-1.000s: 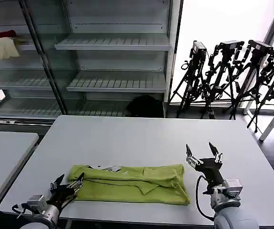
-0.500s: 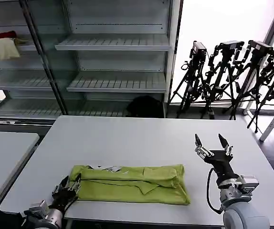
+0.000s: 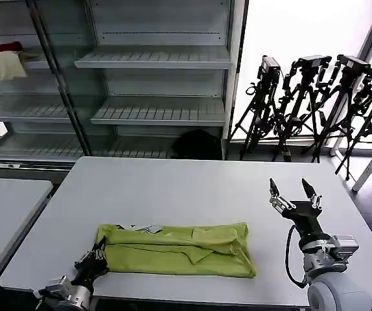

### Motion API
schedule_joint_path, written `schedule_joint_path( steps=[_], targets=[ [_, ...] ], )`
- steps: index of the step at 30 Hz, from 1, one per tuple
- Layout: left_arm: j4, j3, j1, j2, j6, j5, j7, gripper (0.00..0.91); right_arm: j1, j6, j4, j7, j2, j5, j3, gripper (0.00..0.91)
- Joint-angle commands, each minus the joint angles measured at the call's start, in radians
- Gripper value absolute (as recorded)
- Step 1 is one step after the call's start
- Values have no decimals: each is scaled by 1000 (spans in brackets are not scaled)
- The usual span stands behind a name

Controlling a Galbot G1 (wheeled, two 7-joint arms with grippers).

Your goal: Fold and organize the clothes.

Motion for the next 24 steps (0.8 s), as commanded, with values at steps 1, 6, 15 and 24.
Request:
schedule_joint_path(
  steps=[1,6,15,24],
  targets=[
    [-56,-153,-1,57,-170,170,65,0,6,0,-6,-1,-4,8,7,907],
    [-52,-275,-3,142,-132,273,154,0,11,-1,-16,-1,-6,9,8,907],
    [44,-399,-42,309,-107,368,228,0,3,3,-39,-6,-14,12,23,907],
    [-180,-340,-27,210,-1,307,218,0,-7,4,-58,-5,-13,12,35,907]
  ],
)
